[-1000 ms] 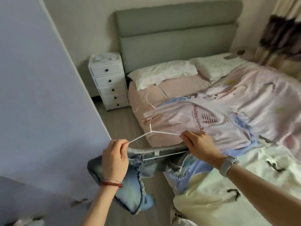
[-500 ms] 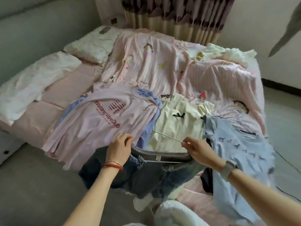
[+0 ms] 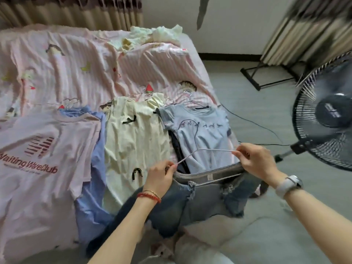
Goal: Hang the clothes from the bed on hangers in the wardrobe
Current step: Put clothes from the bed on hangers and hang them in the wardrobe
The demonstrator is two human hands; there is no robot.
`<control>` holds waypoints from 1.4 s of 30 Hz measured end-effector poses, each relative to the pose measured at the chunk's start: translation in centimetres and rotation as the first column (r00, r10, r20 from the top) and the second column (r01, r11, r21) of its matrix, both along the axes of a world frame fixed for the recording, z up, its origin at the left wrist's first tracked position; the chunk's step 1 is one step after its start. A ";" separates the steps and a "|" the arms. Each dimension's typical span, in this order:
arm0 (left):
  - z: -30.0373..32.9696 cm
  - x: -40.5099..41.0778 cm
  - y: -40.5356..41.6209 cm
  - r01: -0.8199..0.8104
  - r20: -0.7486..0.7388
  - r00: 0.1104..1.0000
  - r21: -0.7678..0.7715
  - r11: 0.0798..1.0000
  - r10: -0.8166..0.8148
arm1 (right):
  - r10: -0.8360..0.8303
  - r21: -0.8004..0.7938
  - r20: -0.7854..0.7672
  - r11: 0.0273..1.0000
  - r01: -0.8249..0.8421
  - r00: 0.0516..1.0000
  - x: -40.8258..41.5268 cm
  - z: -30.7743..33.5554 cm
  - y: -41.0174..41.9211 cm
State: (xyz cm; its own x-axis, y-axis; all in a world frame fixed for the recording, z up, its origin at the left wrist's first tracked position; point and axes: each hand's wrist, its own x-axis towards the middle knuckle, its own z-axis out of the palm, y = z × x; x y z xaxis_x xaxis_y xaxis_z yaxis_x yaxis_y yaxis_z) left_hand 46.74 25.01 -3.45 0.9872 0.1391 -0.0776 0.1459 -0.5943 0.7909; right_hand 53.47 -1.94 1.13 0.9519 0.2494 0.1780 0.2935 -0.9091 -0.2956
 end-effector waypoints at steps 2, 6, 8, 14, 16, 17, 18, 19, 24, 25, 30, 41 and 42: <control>1.2 1.6 -2.7 0.025 0.039 0.999 -0.070 0.997 -0.023 | -0.046 0.006 0.124 0.999 0.046 0.991 0.8 1.6 -2.5; 4.5 7.0 -5.9 -0.003 0.212 0.977 -0.112 0.994 0.027 | -0.115 0.157 0.299 0.985 0.070 0.947 5.1 4.7 -5.4; 6.3 10.6 -6.5 -0.051 0.321 0.944 -0.094 0.994 0.078 | -0.113 0.234 0.341 0.972 0.032 0.933 8.5 5.7 -5.7; 7.2 23.6 -6.6 -0.221 0.337 0.920 0.025 0.975 0.200 | -0.134 0.389 0.311 0.921 0.002 0.941 22.4 3.3 -4.4; 5.2 28.2 -6.3 -0.277 0.255 0.934 0.068 0.958 0.252 | -0.132 0.388 0.233 0.921 0.032 0.963 27.4 0.8 -3.5; 3.8 30.4 -6.1 -0.300 0.204 0.940 0.100 0.949 0.275 | -0.134 0.351 0.174 0.934 0.065 0.976 29.8 -0.7 -3.0; 2.1 32.3 -5.9 -0.310 0.148 0.946 0.153 0.938 0.288 | -0.136 0.280 0.098 0.955 0.104 0.986 32.0 -2.5 -2.5; 0.2 33.9 -5.7 -0.299 0.081 0.954 0.230 0.926 0.288 | -0.138 0.180 0.002 0.974 0.135 0.990 33.9 -4.4 -1.9; -7.7 36.4 -5.5 -0.109 -0.267 0.928 0.475 0.873 0.261 | -0.070 -0.009 -0.388 0.997 0.072 0.919 37.0 -12.7 0.1; -8.4 36.0 -5.7 -0.073 -0.285 0.926 0.509 0.858 0.247 | -0.038 0.013 -0.419 0.999 0.048 0.907 36.5 -13.6 0.5; -8.6 33.1 -6.2 0.030 -0.254 0.951 0.643 0.765 0.177 | 0.085 0.119 -0.471 0.992 -0.033 0.878 33.2 -14.2 2.9; -0.5 12.9 2.2 -0.424 0.095 0.848 0.710 0.562 0.521 | 0.570 0.066 -0.165 0.820 -0.568 0.805 19.7 -4.6 15.9; 0.2 9.7 3.3 -0.478 0.118 0.807 0.706 0.522 0.579 | 0.627 0.060 -0.154 0.778 -0.626 0.764 17.4 -4.0 17.7</control>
State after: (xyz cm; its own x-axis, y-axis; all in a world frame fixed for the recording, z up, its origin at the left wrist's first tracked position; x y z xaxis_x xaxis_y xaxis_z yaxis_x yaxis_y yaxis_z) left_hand 56.44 28.27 -3.27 0.7029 0.6929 0.1605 0.6765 -0.7210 0.1502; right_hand 70.83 15.73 -2.86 0.5990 0.7995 0.0438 0.7467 -0.5380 -0.3912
